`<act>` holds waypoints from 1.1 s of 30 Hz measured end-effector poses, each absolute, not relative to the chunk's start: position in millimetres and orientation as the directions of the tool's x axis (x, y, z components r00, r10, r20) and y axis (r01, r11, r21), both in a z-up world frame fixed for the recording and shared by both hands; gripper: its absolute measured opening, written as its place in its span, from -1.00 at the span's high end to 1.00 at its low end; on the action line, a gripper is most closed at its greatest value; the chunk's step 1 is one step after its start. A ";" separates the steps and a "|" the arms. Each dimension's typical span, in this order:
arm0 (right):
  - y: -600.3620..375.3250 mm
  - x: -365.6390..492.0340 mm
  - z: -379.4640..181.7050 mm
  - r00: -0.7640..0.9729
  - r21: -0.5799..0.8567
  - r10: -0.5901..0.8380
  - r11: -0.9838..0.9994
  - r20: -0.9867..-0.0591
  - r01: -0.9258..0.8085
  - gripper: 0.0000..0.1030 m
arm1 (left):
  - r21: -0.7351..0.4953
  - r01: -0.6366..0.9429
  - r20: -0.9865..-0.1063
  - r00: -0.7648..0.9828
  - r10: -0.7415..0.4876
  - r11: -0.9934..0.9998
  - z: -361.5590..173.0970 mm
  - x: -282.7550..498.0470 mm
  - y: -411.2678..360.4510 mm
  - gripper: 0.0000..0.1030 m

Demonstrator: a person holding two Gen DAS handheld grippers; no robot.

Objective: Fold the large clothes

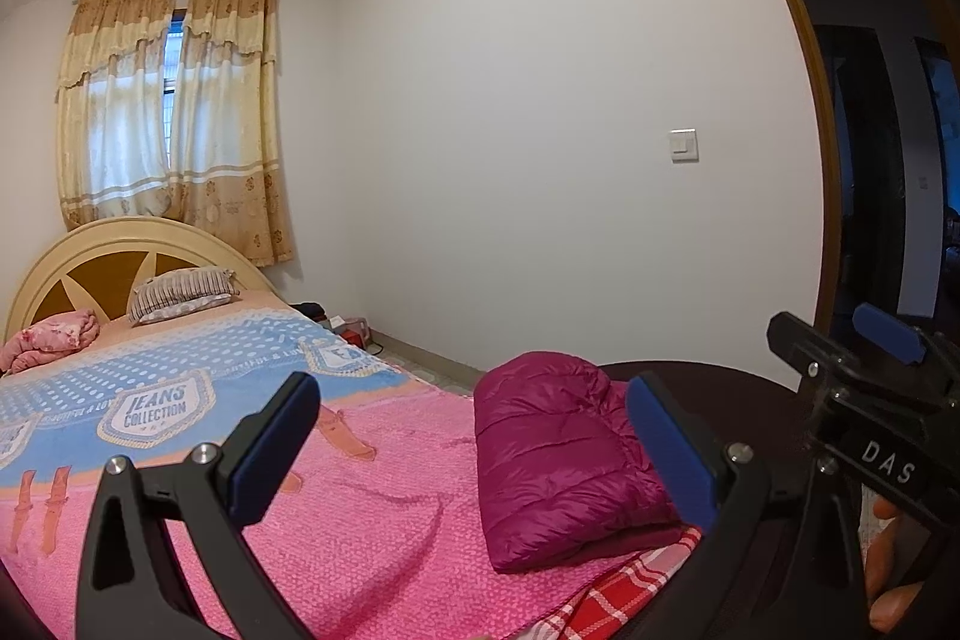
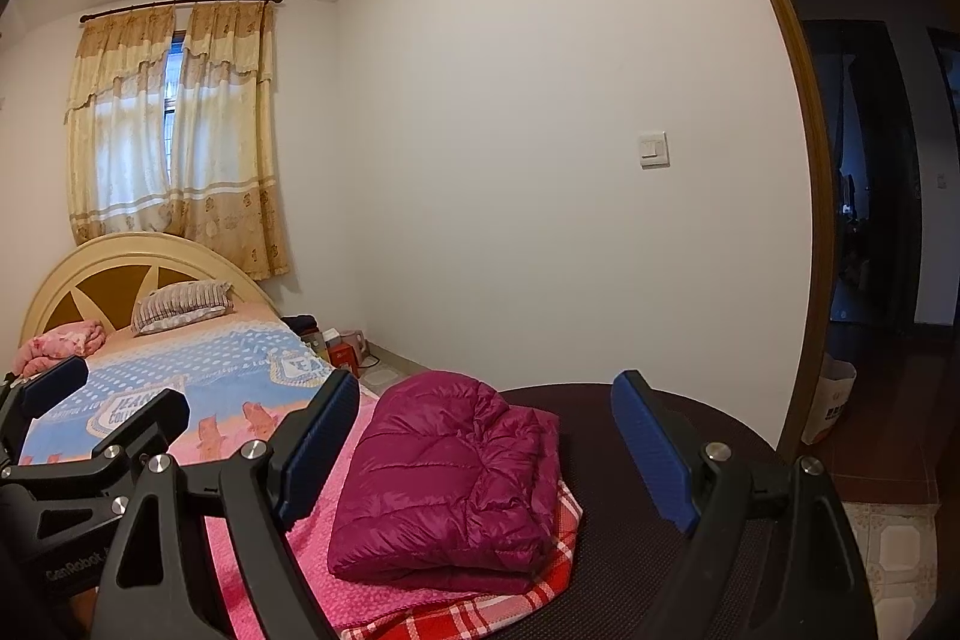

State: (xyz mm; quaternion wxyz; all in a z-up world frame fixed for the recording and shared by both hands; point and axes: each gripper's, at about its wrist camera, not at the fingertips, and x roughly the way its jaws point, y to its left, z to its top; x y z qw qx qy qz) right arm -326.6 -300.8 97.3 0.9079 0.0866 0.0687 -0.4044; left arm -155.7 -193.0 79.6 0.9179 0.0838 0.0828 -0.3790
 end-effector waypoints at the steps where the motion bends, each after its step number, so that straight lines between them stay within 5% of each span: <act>1: -300.1 -326.8 97.0 0.662 0.103 -0.723 0.657 -0.196 0.747 -0.68 | 0.093 0.709 -0.215 0.700 -0.681 0.699 79.5 -155.7 -193.1 -1.00; 17: -299.4 -323.2 91.6 0.657 0.106 -0.722 0.651 -0.219 0.751 -0.68 | 0.144 0.686 -0.216 0.726 -0.653 0.714 75.8 -154.3 -200.4 -1.00; 33: -305.5 -320.4 86.4 0.647 0.114 -0.719 0.642 -0.255 0.758 -0.68 | 0.080 0.744 -0.322 0.649 -0.689 0.663 71.7 -141.4 -203.5 -1.00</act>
